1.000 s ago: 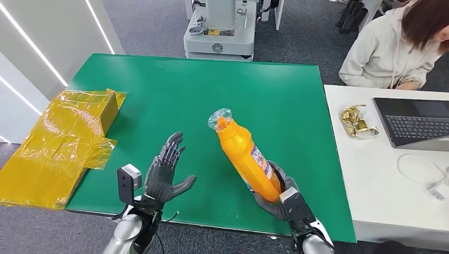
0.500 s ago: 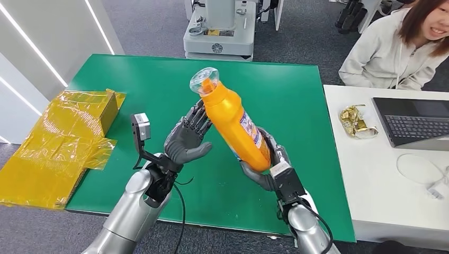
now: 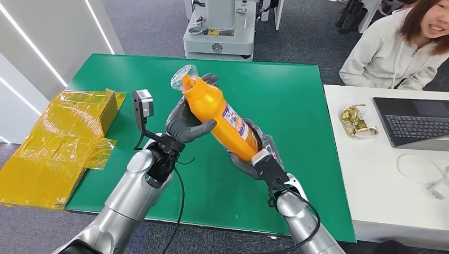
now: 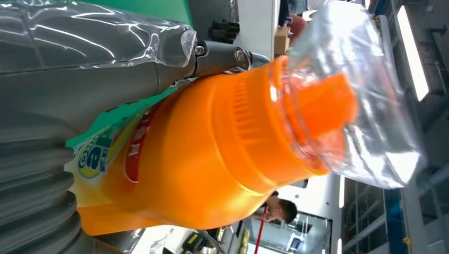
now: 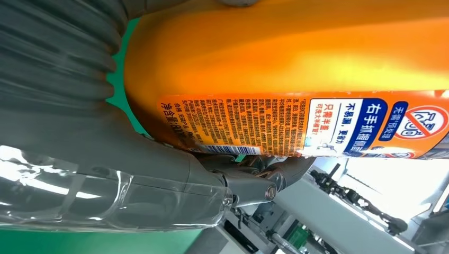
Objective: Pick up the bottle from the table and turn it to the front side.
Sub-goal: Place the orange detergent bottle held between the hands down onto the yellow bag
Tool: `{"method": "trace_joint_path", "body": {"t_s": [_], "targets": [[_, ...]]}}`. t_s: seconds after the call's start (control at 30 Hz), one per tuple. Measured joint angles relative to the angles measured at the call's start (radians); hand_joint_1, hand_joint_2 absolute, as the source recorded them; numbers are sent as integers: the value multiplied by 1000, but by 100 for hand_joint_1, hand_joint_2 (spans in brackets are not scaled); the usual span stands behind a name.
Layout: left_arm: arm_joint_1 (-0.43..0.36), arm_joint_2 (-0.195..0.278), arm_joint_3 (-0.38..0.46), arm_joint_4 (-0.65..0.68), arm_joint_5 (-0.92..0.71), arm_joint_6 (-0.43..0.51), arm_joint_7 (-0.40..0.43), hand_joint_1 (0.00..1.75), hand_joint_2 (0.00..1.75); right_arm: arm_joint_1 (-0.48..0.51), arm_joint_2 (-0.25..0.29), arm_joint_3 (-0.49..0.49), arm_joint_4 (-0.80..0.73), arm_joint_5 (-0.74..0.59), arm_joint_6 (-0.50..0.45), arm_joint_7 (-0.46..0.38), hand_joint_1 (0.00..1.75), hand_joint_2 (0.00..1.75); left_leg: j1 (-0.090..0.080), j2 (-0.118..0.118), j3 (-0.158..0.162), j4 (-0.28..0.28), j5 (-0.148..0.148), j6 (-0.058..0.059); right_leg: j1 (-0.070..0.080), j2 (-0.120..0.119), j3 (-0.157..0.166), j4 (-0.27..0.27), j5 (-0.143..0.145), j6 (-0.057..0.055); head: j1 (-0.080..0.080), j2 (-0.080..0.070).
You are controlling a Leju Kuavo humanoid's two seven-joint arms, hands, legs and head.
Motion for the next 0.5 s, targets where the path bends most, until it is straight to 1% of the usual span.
{"method": "trace_joint_path", "body": {"t_s": [0.1,0.13,0.5], "targets": [[-6,5,-2,7,-3,12,0,170,175,-6,-5,5,14,-11,-1,1,175,175,0,0,0,0,0,0,0,0,0,0,0,0,0,0],[-9,6,-3,11,-3,16,0,175,175,-7,-7,7,18,-17,-1,1,175,175,0,0,0,0,0,0,0,0,0,0,0,0,0,0],[-23,10,-32,48,18,19,3,175,175,-1,-36,31,32,-56,-11,-5,175,175,0,0,0,0,0,0,0,0,0,0,0,0,0,0]]}}
